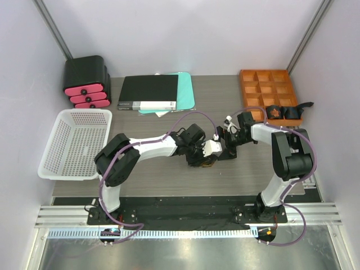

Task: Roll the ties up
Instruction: Roll the tie at the center of the board, then pick up the tie at the center of the board.

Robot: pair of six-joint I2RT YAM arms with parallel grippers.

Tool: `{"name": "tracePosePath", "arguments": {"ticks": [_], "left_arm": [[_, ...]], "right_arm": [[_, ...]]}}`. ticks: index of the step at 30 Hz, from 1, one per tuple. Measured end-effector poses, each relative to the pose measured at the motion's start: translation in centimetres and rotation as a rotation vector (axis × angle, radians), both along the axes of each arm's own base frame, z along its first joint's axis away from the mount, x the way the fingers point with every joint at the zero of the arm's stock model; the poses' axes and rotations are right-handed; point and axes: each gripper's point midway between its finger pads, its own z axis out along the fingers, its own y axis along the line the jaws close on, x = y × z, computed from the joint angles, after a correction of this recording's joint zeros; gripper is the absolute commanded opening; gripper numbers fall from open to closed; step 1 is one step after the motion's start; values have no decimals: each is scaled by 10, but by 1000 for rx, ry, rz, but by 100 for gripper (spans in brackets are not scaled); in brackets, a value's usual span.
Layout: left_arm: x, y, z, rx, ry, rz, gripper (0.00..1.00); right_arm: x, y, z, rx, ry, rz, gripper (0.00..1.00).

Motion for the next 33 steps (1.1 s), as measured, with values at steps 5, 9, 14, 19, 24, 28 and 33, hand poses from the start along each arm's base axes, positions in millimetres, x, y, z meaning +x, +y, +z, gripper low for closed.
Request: {"name": "tracePosePath", "arguments": {"ticks": [5,9,14,19,24,28,33], "left_arm": [[0,0,0,2,3,0,13],[0,0,-1,3,3,0,13],[0,0,-2,5,4,0,13],[0,0,-2,5,0,-2,13],[0,-2,-1,2,-6,-5,13],[-1,-1,-2,6,-4,-5,18],[-1,0,-2,-1,4,1,57]], "right_arm": [[1,18,-1,48,-39,41,81],[0,27,-4,68,-68,70,70],[-1,28,-6,69,-92,76,67],[-2,23,0,41,-145,72,58],[-4,27,4,49,-163,77,29],[-2,31,7,62,-180,84,1],[0,31,9,58,-177,78,1]]}}
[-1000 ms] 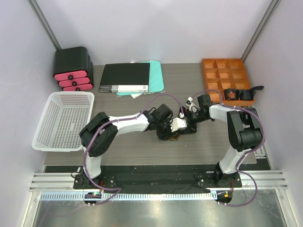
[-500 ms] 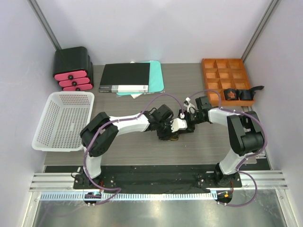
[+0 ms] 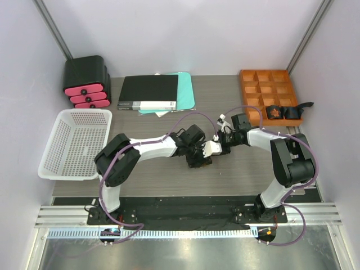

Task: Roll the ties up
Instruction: Pick up the tie at the center of the board, then place the tie in the storage box.

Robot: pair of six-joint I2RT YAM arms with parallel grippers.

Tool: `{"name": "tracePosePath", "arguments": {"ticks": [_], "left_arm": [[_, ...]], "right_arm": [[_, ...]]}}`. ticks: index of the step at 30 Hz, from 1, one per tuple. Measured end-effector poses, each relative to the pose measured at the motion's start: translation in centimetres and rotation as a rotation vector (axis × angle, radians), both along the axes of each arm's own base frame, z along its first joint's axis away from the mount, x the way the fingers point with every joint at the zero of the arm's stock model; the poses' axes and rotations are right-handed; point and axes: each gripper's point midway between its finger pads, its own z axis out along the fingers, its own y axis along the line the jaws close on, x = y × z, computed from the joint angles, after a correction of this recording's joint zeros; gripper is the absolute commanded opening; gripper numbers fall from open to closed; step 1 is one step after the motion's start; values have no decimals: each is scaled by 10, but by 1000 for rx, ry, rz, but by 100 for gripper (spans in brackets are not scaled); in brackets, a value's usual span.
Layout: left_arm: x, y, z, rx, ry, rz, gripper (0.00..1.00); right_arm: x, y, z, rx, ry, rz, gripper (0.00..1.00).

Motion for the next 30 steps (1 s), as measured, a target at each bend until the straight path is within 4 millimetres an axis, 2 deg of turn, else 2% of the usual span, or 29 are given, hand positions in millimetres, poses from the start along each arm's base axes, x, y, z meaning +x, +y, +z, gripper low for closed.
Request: {"name": "tracePosePath", "arguments": {"ticks": [1,3,5,7,9,12,14,16,19,22,26,28,30], "left_arm": [[0,0,1,-8,7,4,62],[0,6,1,-27,40,26,99],[0,17,6,-43,73,49,100],[-2,38,14,-53,132,113,100],[-1,54,34,-82,156,162,100],[3,63,84,-177,122,199,100],[-5,64,118,-239,95,188,100],[-14,67,141,-277,79,178,100],[-26,73,157,-288,81,179,100],[-31,80,154,-258,101,200,100],[-34,89,146,-211,128,244,100],[-35,91,144,-198,140,264,100],[-35,93,140,-185,151,277,100]], "right_arm": [[1,-1,0,-5,2,-3,1],[3,-3,1,-19,6,-13,1],[4,-5,1,-33,15,-24,1],[4,-11,3,-55,28,-44,1],[4,-16,7,-76,31,-58,1],[11,-25,22,-113,2,-81,1],[20,-31,36,-131,-34,-92,1],[36,-41,56,-149,-89,-116,1],[74,-73,96,-193,-208,-186,1],[111,-120,141,-270,-347,-275,1],[152,-193,201,-454,-546,-374,1],[167,-220,216,-551,-607,-392,1],[178,-235,217,-624,-624,-380,1]]}}
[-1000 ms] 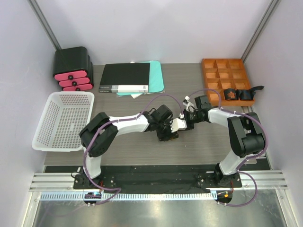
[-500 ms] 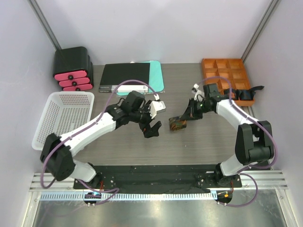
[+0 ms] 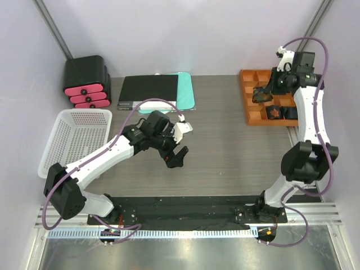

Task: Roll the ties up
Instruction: Place the tie in the storage box.

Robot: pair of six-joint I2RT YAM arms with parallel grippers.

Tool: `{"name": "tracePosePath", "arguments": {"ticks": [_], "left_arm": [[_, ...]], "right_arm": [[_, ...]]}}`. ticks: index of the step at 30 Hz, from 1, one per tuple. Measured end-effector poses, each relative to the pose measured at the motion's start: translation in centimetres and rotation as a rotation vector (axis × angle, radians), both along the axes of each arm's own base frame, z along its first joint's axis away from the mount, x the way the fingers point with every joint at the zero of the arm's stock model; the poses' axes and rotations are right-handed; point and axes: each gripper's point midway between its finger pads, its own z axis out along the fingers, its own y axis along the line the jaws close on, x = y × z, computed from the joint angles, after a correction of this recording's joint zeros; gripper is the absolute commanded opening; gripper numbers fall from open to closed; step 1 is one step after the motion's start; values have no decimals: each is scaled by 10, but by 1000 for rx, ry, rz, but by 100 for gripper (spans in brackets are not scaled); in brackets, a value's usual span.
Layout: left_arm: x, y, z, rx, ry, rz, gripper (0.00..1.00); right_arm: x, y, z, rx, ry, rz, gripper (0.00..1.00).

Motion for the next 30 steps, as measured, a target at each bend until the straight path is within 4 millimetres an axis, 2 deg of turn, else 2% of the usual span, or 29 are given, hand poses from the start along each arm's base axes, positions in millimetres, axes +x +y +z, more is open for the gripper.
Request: {"name": "tracePosePath", "arguments": {"ticks": [2,6,9,11,14,21,25,30], "left_arm": [[0,1,-5,16,21,15,100],[0,4,-14,48,43,33,100],[1,5,-14,51,41,40,100],[1,5,-15,53,46,48,99],[1,6,-17,58,52,54,100],[0,10,-23,76,54,63,99],[-1,11,-25,82,59,64,100],[-2,12,-28,89,64,66,100]], "right_arm": [[11,-10,-12,-60,33,4,1],[27,-25,-68,-145,168,27,1],[29,-32,-105,-179,259,45,1],[30,-34,-120,-199,294,58,1],[32,-36,-128,-228,306,72,1],[47,-26,-128,-321,258,115,1],[51,-25,-144,-358,276,137,1],[50,-33,-165,-391,319,138,1]]}}
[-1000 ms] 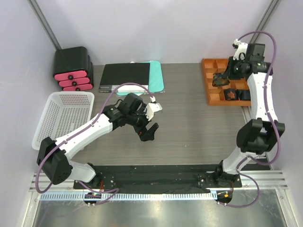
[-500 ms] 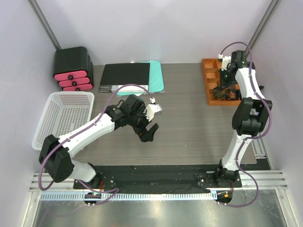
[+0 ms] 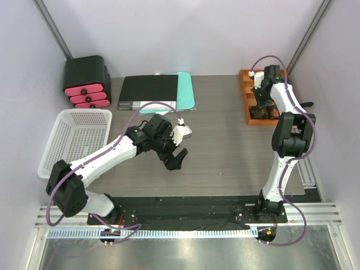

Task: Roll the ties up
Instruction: Place the tie in the storage box.

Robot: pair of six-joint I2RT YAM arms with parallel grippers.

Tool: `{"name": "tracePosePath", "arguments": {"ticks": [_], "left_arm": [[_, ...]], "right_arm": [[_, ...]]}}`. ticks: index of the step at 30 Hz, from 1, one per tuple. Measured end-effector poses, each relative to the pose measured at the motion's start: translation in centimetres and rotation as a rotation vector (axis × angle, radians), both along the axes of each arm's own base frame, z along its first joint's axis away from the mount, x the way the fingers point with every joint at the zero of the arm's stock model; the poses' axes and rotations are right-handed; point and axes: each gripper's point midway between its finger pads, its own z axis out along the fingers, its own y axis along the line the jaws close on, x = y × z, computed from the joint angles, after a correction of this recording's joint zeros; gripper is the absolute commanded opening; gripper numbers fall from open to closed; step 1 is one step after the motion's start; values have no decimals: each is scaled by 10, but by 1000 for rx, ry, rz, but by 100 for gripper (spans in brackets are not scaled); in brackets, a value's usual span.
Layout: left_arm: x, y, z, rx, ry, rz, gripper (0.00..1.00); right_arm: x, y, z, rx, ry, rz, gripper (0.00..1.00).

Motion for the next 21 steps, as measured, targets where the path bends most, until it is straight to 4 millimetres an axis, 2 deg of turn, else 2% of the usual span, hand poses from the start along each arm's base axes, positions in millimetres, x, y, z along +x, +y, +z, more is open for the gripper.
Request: {"name": "tracePosePath", "arguments": {"ticks": [7,9,12,14,15,16,21], "left_arm": [[-2,2,-4,10,7,2,100],[-2,3,-5,11,9,3,100],[-1,3,-5,15,9,11,100],[0,5,-5,15,12,25,100],[1,6,-5,12,17,36,100],[2,7,-4,11,19,45,100],[12,17,-2,-6,48,112,100]], "right_arm": [[-5,-2,-7,-16,25,4,1],[-4,-2,-8,-15,26,2,5],[1,-2,-10,-8,30,-12,21],[4,-2,-11,1,34,-27,42],[4,-2,-10,5,34,-33,45],[4,-1,-10,10,35,-42,52],[5,3,6,44,33,-57,65]]}}
